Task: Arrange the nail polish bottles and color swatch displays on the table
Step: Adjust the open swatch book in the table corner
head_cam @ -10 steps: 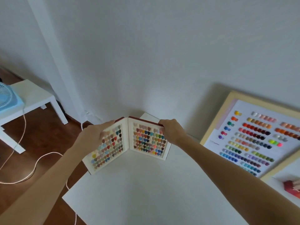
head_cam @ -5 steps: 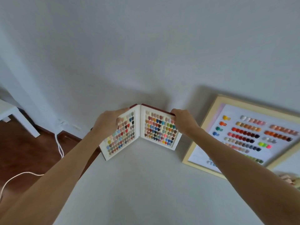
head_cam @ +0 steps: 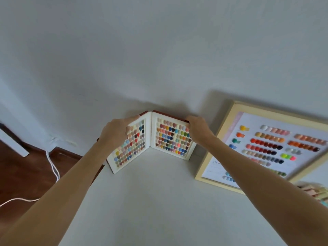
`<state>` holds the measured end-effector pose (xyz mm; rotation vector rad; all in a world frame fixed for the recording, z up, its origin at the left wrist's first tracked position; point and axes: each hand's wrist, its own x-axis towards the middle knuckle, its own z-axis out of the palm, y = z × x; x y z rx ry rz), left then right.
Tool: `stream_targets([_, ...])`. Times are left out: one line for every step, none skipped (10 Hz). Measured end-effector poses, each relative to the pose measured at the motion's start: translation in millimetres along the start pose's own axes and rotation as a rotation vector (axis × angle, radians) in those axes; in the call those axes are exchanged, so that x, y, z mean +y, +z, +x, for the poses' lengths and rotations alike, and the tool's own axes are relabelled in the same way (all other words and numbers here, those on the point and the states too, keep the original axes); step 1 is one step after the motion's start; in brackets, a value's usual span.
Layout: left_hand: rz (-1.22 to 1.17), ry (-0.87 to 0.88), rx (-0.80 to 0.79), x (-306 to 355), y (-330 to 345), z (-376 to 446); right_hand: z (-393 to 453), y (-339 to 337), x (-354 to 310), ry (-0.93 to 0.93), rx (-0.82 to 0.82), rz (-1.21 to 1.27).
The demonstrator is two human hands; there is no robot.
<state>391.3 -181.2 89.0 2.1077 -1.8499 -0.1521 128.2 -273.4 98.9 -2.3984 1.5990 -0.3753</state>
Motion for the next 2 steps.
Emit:
stream_targets([0.016,0.016,-0.003,0.5,0.7,0.0,-1.0,-0.2,1.0,0.013,0.003,0.000])
stream_targets([0.058,0.031,0.052,4.7,-0.1,-6.3,-9.9,-4.9,-6.0,-0.031,0.069,-0.002])
